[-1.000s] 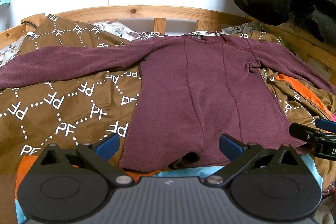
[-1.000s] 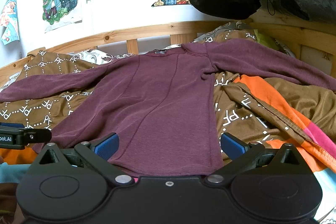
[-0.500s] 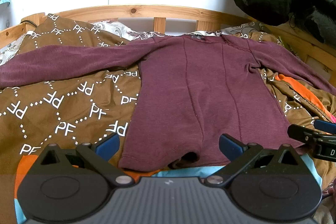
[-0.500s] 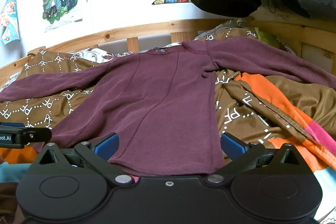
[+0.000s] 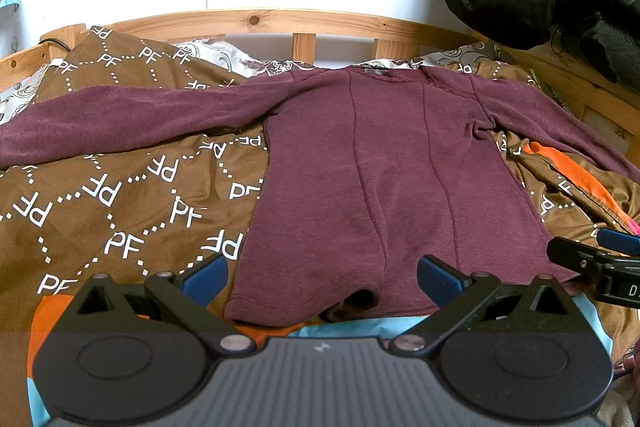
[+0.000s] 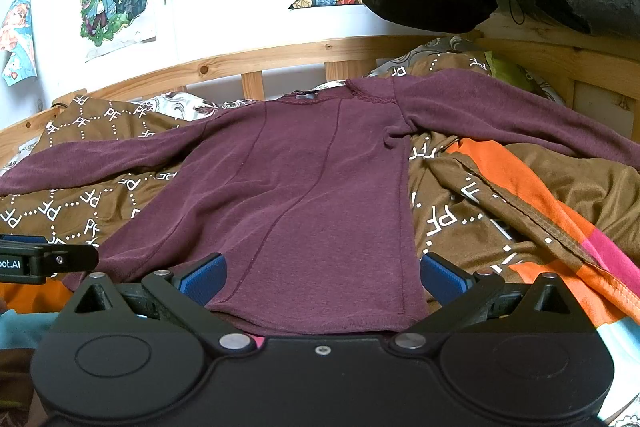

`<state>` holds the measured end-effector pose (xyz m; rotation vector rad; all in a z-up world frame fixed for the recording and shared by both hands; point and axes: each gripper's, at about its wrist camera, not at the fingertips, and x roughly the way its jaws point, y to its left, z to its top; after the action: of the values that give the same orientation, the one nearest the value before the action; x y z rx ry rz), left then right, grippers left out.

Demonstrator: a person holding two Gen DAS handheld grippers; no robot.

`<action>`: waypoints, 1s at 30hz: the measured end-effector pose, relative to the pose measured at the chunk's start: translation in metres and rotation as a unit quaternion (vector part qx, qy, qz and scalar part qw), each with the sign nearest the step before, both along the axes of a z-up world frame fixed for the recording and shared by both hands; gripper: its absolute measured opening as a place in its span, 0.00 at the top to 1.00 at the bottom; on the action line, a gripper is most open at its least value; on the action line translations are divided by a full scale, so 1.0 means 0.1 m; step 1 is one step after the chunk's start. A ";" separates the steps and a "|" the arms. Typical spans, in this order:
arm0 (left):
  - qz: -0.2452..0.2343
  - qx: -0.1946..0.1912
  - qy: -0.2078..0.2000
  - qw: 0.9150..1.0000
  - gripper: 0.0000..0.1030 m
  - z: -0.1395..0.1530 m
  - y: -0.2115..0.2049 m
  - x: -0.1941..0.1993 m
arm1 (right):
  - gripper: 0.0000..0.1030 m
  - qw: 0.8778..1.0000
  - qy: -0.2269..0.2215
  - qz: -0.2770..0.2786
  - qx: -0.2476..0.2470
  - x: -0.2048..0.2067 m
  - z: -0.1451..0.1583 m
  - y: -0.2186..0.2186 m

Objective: Fold small clothes

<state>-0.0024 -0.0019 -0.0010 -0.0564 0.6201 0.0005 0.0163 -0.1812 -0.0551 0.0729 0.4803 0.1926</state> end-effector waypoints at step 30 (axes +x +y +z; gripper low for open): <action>0.016 -0.008 0.046 0.999 0.01 0.20 -0.01 0.38 | 0.00 0.996 -0.011 -0.043 0.072 0.10 0.33 -0.35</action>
<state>0.0356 -0.0025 0.0186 -0.0826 0.7115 0.0284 0.0259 -0.2165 -0.0218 0.2313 0.4395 0.1423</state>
